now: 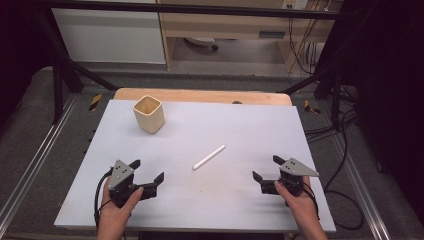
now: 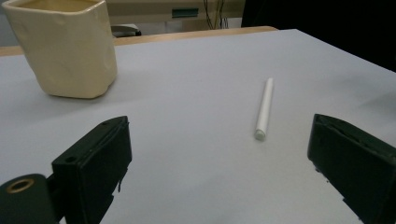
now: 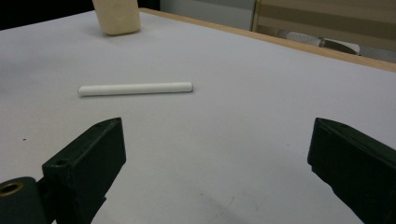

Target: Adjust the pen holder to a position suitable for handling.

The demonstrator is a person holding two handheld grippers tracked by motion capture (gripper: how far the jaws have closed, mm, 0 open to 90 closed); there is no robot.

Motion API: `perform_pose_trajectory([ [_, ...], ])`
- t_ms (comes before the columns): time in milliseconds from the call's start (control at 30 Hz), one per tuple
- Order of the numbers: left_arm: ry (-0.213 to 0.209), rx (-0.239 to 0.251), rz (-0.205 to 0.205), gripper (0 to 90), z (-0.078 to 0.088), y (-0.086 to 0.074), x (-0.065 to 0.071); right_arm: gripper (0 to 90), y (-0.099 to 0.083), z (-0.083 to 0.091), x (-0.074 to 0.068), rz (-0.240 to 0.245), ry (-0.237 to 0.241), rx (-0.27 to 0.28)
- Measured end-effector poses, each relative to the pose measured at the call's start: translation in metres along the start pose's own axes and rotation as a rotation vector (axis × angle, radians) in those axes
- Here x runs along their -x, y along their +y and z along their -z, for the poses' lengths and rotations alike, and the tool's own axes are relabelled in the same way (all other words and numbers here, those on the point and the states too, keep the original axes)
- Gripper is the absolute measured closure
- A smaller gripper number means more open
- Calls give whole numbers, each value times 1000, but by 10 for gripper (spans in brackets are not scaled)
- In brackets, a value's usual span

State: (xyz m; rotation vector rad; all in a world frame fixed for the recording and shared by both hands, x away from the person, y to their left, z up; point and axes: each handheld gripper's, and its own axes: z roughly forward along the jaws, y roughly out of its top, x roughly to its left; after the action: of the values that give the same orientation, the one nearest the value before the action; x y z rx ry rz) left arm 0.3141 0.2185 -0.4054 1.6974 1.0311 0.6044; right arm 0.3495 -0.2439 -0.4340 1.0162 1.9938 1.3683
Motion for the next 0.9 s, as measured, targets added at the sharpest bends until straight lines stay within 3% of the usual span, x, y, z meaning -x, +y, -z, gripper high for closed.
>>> perform_pose_trajectory([
  [300,-11,-16,-16,76,-3,0,4,43,-2,-3,-2,-10,13,-25],
  [467,-41,-45,-49,84,-10,-1,14,41,-3,-6,-5,4,22,-42],
  [600,-83,-122,-76,84,-28,-3,24,41,-4,-7,-5,-2,25,-59],
  [900,-120,-188,-140,85,-52,8,40,47,-5,-8,-3,-22,40,-84],
])
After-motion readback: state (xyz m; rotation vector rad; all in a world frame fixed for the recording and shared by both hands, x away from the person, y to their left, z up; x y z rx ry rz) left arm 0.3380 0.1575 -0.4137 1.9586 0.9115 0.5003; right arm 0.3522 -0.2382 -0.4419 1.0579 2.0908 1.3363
